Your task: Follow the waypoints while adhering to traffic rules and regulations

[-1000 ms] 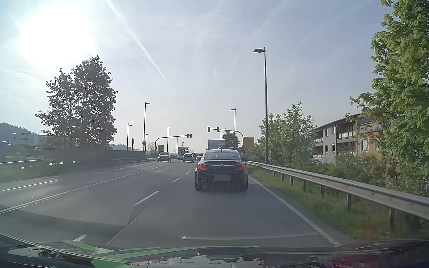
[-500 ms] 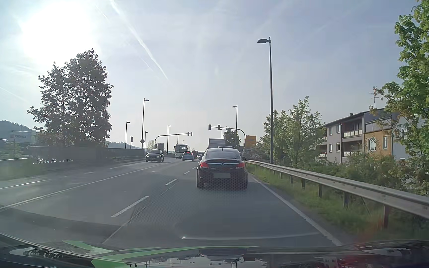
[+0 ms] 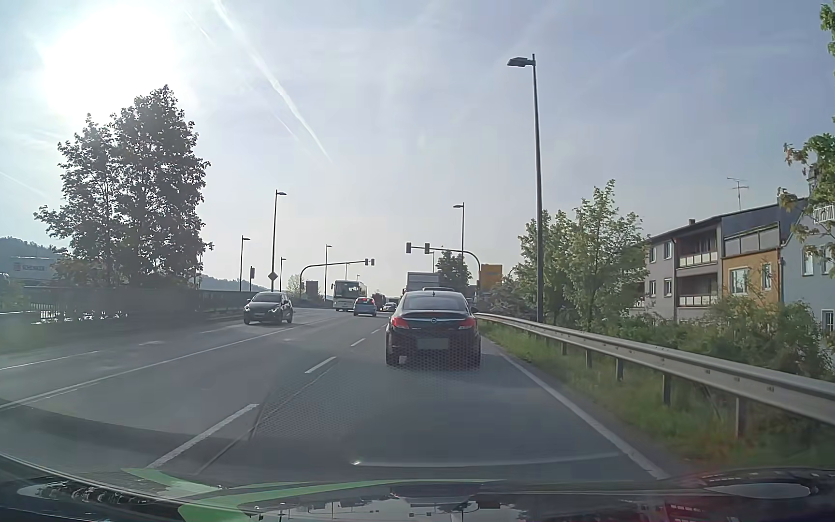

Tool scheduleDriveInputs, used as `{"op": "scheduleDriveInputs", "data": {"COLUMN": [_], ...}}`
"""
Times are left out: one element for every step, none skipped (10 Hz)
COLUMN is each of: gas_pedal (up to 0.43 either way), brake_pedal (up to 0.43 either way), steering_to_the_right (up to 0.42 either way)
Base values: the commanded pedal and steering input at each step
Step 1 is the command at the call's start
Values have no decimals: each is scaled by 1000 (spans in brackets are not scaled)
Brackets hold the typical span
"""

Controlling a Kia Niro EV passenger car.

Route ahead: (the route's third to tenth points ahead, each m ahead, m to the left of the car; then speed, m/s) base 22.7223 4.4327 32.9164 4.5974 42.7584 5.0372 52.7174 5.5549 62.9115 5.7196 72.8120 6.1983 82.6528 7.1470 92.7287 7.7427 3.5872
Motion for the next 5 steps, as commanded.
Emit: {"op": "scheduleDriveInputs", "data": {"gas_pedal": [79, 79, 79, 87, 130], "brake_pedal": [0, 0, 0, 0, 0], "steering_to_the_right": [-8, -8, -7, -8, -8]}}
